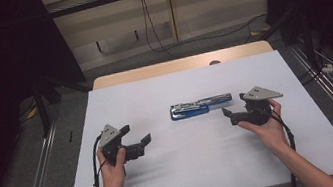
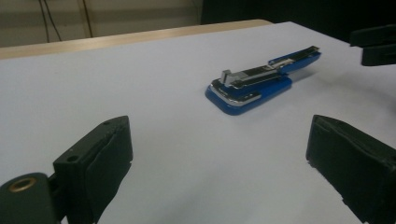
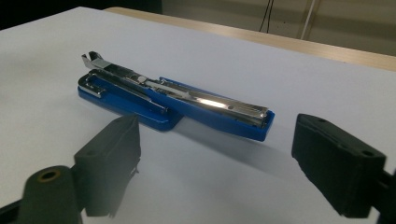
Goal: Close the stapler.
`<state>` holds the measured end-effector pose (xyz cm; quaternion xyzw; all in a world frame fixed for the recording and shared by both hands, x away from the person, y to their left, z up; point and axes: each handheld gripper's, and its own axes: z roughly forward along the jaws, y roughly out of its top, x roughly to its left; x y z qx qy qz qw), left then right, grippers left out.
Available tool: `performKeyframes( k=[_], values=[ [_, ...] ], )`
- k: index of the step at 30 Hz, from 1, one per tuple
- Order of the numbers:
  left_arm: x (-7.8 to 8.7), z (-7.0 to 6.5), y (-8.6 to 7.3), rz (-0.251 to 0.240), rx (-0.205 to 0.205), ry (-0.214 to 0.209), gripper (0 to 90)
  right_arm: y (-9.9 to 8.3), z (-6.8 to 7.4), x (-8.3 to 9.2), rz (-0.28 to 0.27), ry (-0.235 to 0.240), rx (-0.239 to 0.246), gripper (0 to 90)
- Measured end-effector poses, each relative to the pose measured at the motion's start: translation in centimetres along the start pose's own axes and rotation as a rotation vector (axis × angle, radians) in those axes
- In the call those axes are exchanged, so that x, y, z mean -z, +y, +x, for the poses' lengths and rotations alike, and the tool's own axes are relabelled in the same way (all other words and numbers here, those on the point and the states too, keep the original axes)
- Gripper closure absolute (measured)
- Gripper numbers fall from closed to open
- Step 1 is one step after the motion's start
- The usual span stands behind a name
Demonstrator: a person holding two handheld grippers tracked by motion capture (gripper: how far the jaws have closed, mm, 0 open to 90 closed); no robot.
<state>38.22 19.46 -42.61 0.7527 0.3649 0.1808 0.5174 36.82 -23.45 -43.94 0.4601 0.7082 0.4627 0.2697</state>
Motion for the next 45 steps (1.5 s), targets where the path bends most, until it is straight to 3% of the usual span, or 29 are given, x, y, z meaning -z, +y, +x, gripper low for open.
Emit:
performKeyframes(
  k=[2,4,6,9,11,15,20,23,28,45],
  values=[
    [-0.7,-0.2,-0.1,0.026,-0.026,0.01,7.3,0.0,0.1,-0.2,0.004,0.007,0.008,17.3],
    [-1.4,-0.4,0.0,0.033,-0.012,-0.019,7.3,0.0,0.1,-0.4,0.003,0.009,0.018,18.0],
    [-1.9,-0.6,0.2,0.025,-0.035,-0.057,7.2,0.0,0.1,-0.5,0.004,0.013,0.019,18.6],
    [-2.6,-0.9,0.7,0.03,-0.046,-0.049,5.6,-0.2,0.0,-0.6,0.015,0.017,0.021,19.7],
    [-3.2,-1.0,0.8,0.031,-0.05,-0.058,5.6,-0.3,0.0,-0.7,0.01,0.049,0.015,21.5],
    [-4.2,-1.1,1.0,0.035,-0.06,-0.068,5.2,-0.3,0.1,-0.8,0.007,0.048,0.03,23.8],
    [-5.1,-0.7,1.3,0.037,-0.078,-0.037,4.7,-0.4,0.1,-0.9,0.026,0.05,0.034,28.7],
    [-5.6,-0.6,1.3,0.033,-0.055,-0.029,6.9,-0.4,0.0,-1.0,0.034,0.058,0.036,30.4],
    [-6.1,-0.5,1.4,0.021,-0.058,-0.018,6.9,-0.5,-0.2,-1.1,0.051,0.06,0.042,36.5],
    [-8.9,-0.6,3.3,0.017,-0.074,-0.003,8.8,-0.1,-1.2,-1.0,0.038,0.028,0.047,73.7]
  ],
)
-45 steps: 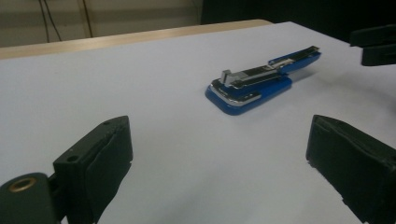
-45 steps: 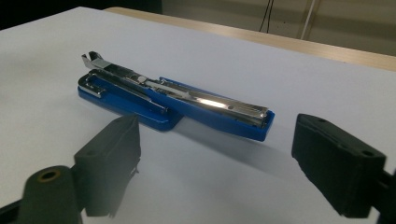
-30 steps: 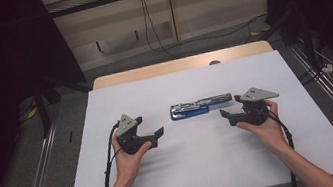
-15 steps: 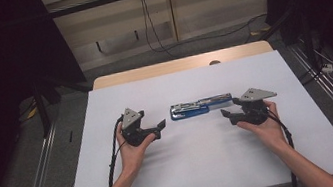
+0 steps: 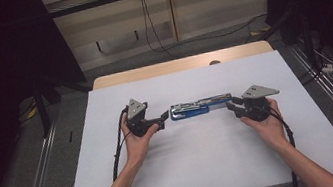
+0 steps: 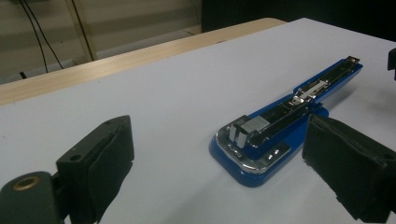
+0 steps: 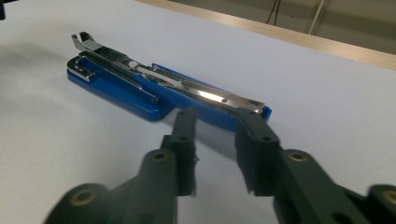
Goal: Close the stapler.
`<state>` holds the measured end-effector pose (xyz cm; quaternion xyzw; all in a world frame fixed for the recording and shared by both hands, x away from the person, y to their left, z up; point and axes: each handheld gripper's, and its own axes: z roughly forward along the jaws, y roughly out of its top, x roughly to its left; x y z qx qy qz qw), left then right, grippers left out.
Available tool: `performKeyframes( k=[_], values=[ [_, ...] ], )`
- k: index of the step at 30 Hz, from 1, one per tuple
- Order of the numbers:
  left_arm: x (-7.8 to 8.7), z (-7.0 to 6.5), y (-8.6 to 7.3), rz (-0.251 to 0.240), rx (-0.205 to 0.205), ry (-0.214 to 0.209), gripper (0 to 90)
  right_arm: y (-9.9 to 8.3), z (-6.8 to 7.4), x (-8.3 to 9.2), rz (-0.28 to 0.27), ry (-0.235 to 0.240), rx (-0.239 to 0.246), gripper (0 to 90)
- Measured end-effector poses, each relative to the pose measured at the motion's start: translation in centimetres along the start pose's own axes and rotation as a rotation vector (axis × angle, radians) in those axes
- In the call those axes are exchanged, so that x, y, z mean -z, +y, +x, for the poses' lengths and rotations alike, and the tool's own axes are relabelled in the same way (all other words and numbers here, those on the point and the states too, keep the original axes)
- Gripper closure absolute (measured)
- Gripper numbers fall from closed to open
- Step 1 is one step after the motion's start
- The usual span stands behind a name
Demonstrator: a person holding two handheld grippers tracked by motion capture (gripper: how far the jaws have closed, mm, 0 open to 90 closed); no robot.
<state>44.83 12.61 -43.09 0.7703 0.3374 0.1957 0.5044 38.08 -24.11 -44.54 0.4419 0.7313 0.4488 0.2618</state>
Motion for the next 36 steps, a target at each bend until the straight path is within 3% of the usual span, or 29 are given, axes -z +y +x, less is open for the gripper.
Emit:
performKeyframes(
  k=[8,12,16,17,20,22,29,32,36],
  values=[
    [-1.5,-0.5,0.9,-0.004,-0.01,0.0,11.7,0.2,-0.2,-0.3,0.02,-0.003,0.002,90.0],
    [-2.1,-1.1,1.1,-0.006,-0.002,-0.023,13.6,0.1,0.0,-0.7,0.042,0.005,0.005,90.0],
    [-2.2,-1.4,1.0,0.009,-0.027,-0.032,18.6,0.0,0.0,-0.9,0.048,0.011,0.003,90.0],
    [-2.3,-1.4,1.0,0.015,-0.016,-0.054,21.2,0.0,0.0,-0.9,0.051,0.01,0.001,90.0],
    [-2.3,-1.4,0.8,0.041,-0.007,-0.063,29.9,-0.1,-0.2,-1.1,0.065,0.01,-0.002,90.0],
    [-2.2,-1.5,0.8,0.048,-0.016,-0.081,41.3,-0.2,-0.3,-1.2,0.071,0.006,-0.004,90.0],
    [-2.6,-2.0,0.4,0.086,0.024,-0.139,65.6,-0.3,-0.6,-1.1,0.069,-0.005,-0.002,90.0],
    [-2.9,-2.4,0.2,0.102,0.015,-0.162,78.2,-0.3,-0.6,-1.1,0.068,-0.003,0.002,90.0],
    [-3.1,-2.5,0.2,0.105,0.007,-0.185,87.8,-0.3,-0.6,-1.2,0.075,-0.002,0.005,90.0]
  ],
)
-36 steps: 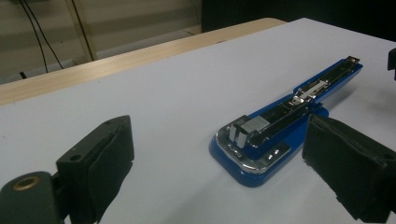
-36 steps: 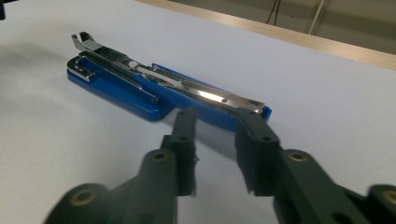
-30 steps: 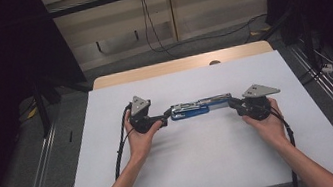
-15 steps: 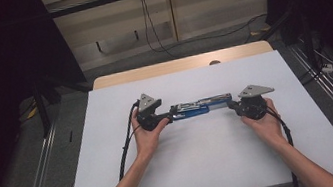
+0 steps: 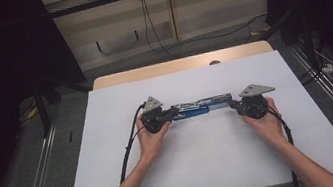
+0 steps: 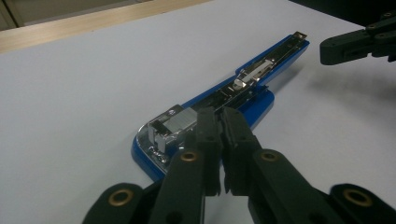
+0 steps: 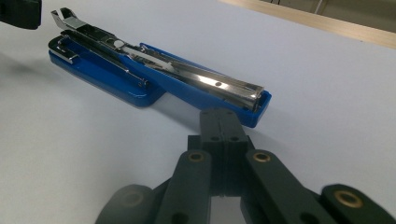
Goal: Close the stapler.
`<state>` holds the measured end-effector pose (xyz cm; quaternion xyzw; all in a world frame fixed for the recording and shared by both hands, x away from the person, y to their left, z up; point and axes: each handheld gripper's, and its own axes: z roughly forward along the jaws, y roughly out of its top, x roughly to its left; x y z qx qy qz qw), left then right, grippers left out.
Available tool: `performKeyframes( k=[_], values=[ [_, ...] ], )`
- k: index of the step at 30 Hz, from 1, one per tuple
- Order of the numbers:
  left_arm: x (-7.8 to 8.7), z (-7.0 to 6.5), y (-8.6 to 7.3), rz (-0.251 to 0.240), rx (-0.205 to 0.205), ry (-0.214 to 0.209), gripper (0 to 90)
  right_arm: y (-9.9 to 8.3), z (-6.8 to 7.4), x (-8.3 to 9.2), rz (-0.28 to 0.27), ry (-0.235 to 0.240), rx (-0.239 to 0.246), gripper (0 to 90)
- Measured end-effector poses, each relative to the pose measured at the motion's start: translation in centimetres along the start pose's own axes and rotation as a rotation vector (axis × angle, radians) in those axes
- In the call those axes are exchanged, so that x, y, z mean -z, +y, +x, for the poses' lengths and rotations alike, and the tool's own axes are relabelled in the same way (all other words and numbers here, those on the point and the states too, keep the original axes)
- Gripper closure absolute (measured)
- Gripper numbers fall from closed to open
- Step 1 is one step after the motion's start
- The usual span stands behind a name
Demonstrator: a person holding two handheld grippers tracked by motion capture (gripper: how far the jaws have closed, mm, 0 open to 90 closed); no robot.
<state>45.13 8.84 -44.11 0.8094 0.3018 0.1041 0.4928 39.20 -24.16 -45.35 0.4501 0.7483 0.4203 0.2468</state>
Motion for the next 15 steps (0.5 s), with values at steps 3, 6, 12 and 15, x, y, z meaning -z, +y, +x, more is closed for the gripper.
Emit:
performKeyframes(
  k=[3,6,12,15],
  values=[
    [-0.3,0.09,-0.15,0.02,0.0,-0.019,90.0,-0.03,-0.05,-0.07,0.005,-0.003,0.003,90.0],
    [-0.45,0.38,-0.36,0.033,0.013,-0.009,90.0,-0.02,-0.08,0.03,0.002,-0.001,0.006,90.0],
    [-0.65,0.64,-0.36,0.048,-0.007,0.023,90.0,-0.08,-0.21,0.0,0.014,-0.003,0.004,90.0],
    [-0.81,0.79,-0.26,0.063,-0.017,0.042,90.0,-0.18,-0.19,-0.23,0.035,0.002,0.001,90.0]
  ],
)
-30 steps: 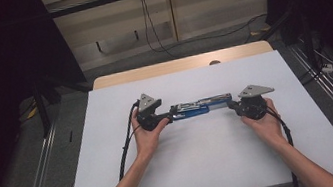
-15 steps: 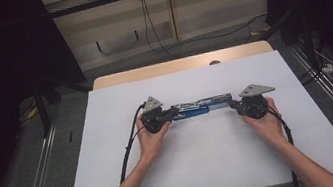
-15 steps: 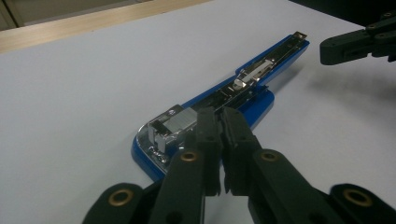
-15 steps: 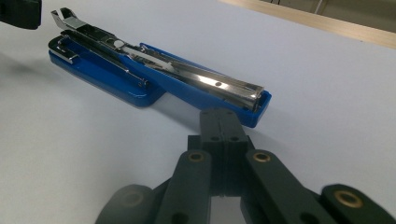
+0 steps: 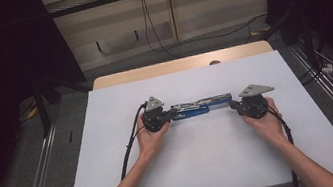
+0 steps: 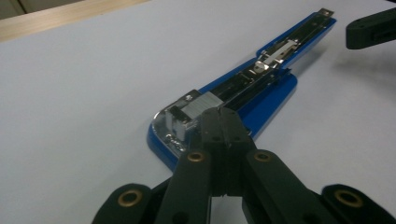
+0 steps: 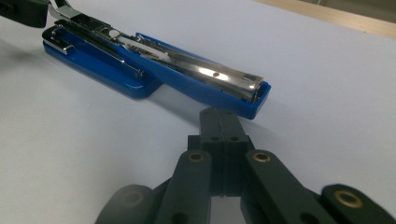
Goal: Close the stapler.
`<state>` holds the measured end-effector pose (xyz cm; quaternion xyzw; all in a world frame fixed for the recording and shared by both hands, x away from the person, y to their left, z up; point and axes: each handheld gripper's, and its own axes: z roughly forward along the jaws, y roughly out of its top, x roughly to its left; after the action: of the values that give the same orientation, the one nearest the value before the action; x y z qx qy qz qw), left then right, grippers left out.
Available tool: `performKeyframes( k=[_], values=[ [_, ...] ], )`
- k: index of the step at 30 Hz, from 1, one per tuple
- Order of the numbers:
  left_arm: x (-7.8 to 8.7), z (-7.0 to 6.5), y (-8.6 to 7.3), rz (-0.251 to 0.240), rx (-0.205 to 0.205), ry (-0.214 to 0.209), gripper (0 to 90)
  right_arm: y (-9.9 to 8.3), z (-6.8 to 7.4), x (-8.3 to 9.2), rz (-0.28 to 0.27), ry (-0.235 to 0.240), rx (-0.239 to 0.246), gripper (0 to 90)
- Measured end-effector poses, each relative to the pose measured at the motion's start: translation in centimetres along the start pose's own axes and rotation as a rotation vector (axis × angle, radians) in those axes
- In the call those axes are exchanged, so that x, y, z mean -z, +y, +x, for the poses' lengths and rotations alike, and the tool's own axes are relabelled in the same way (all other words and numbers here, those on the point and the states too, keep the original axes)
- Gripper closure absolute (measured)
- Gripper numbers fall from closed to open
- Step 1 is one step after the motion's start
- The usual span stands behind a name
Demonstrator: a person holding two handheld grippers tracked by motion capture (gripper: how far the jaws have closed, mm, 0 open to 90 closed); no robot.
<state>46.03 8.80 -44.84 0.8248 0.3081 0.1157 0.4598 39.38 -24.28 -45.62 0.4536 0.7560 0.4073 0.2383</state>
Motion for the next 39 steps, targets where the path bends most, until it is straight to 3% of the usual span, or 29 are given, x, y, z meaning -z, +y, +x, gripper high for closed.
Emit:
performKeyframes(
  k=[4,7,12,15,22,28,39],
  values=[
    [-0.2,0.1,0.0,0.002,0.013,-0.001,90.0,0.0,0.1,0.0,0.012,0.009,-0.001,90.0],
    [-0.6,-0.2,-0.1,0.034,-0.014,0.005,90.0,0.1,0.1,0.0,0.009,0.005,0.001,90.0],
    [-0.8,-0.5,-0.1,0.029,-0.031,0.024,90.0,0.2,0.0,-0.3,0.024,-0.001,0.0,90.0],
    [-0.8,-0.5,0.0,0.035,-0.031,0.002,90.0,0.8,0.0,-0.6,0.06,0.004,0.0,90.0],
    [-0.9,-0.5,0.0,0.031,-0.039,0.002,90.0,1.0,0.3,-1.6,0.078,0.025,0.005,90.0],
    [-0.8,-0.3,-0.1,0.031,-0.045,-0.009,90.0,1.1,0.2,-1.7,0.07,0.007,-0.005,90.0],
    [-0.8,-0.3,-0.2,0.028,-0.037,-0.006,90.0,0.9,-0.3,-2.1,0.123,-0.017,-0.01,90.0]
  ],
)
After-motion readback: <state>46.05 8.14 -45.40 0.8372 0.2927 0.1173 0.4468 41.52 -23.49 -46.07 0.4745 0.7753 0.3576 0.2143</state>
